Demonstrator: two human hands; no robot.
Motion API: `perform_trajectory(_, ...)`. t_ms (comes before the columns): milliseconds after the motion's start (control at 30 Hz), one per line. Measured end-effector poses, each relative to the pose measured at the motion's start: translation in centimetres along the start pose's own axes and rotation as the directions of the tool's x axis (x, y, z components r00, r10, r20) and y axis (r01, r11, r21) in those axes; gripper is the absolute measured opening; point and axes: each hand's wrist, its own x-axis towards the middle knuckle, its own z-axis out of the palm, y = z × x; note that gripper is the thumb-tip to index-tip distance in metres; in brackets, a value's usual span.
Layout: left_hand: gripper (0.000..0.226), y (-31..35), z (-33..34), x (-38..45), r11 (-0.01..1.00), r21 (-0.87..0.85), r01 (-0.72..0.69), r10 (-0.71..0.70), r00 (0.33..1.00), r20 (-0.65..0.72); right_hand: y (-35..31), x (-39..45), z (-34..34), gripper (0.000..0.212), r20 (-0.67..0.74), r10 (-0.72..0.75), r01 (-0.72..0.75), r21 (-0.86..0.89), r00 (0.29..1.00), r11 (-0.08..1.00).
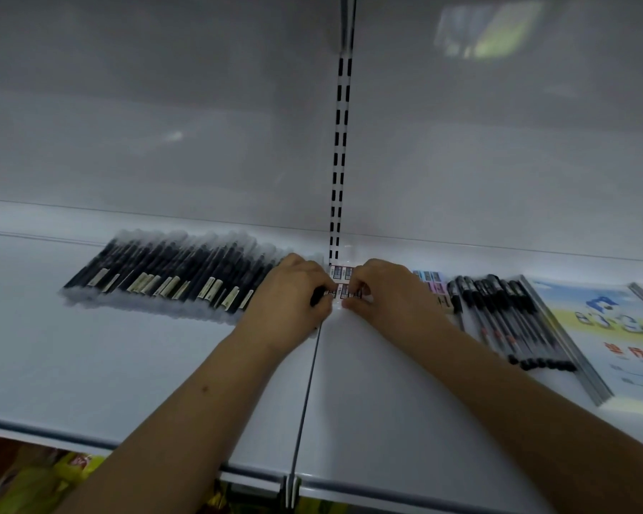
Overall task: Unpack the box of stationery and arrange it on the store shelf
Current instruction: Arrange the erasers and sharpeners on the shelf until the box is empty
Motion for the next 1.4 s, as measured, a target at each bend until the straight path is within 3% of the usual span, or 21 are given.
perform_trajectory(200,0.020,0.2,-0.2,-0.1,1.000,-0.005,-0.007,0.007,1.000,0.027,0.1,-0.4,0.1,0.014,-0.052,-0.047,0.048,0.027,0.998,0.998)
perform_trajectory(300,0.027,0.3,-1.8,-0.8,0.999,-0.044,0.025,-0.024,0.999,0.023,0.0,-0.8,-0.9,0.018,-0.177,-0.056,0.065,0.046,0.983,0.997)
perform_trajectory(400,0.030,-0.1,-5.5,-3.5,0.996,-0.031,0.087,-0.088,0.996,-0.032,-0.6,-1.1,-2.6,0.025,-0.252,-0.018,0.044,0.097,0.967,0.994)
perform_trajectory(567,0.033,-1.4,-14.6,-15.8,0.944,0.070,0.323,-0.310,0.939,-0.150,-8.7,-1.6,-4.1,0.049,-0.182,-0.095,0.134,0.212,0.979,0.968)
perform_trajectory(667,0.025,-2.0,-20.3,-25.8,0.811,0.143,0.567,-0.516,0.809,-0.283,-17.4,-2.9,-2.0,0.055,-0.147,-0.156,0.196,0.324,0.977,0.925)
perform_trajectory(733,0.026,-1.7,-23.6,-32.6,0.678,0.163,0.717,-0.625,0.679,-0.384,-23.6,-4.2,0.6,0.055,-0.183,-0.159,0.227,0.458,0.970,0.859)
perform_trajectory(800,0.027,-0.7,-26.2,-39.4,0.501,0.179,0.847,-0.715,0.521,-0.465,-29.9,-5.8,3.7,0.051,-0.180,-0.153,0.230,0.579,0.972,0.782)
perform_trajectory(900,0.031,1.8,-29.0,-48.8,0.204,0.143,0.968,-0.816,0.249,-0.521,-39.2,-9.2,8.5,0.049,-0.028,-0.253,0.201,0.692,0.967,0.693)
perform_trajectory(967,0.035,3.3,-30.3,-53.8,0.015,0.101,0.995,-0.869,0.063,-0.492,-44.9,-11.8,11.1,0.048,0.039,-0.420,0.271,0.710,0.907,0.650)
perform_trajectory(1033,0.041,4.2,-31.3,-57.0,-0.190,0.079,0.979,-0.910,-0.146,-0.388,-49.8,-14.0,13.1,0.047,0.095,-0.592,0.383,0.679,0.800,0.626)
perform_trajectory(1100,0.050,4.3,-31.7,-58.3,-0.312,0.069,0.947,-0.925,-0.287,-0.251,-53.4,-15.1,15.0,0.048,0.196,-0.694,0.472,0.604,0.693,0.642)
perform_trajectory(1200,0.064,3.1,-33.0,-57.8,-0.298,0.126,0.946,-0.954,-0.297,-0.030,-56.5,-14.7,18.0,0.060,0.459,-0.715,0.547,0.461,0.527,0.699)
perform_trajectory(1267,0.071,1.4,-34.5,-57.5,-0.244,0.262,0.934,-0.943,-0.292,0.163,-57.4,-13.2,19.8,0.074,0.640,-0.640,0.570,0.360,0.425,0.739)
perform_trajectory(1333,0.086,-1.1,-35.7,-57.5,-0.206,0.406,0.890,-0.902,-0.334,0.275,-57.5,-11.8,21.5,0.080,0.733,-0.566,0.625,0.249,0.377,0.740)
perform_trajectory(1400,0.092,-3.9,-35.9,-57.5,-0.209,0.492,0.845,-0.869,-0.391,0.304,-57.0,-11.5,22.9,0.076,0.755,-0.546,0.689,0.176,0.364,0.703)
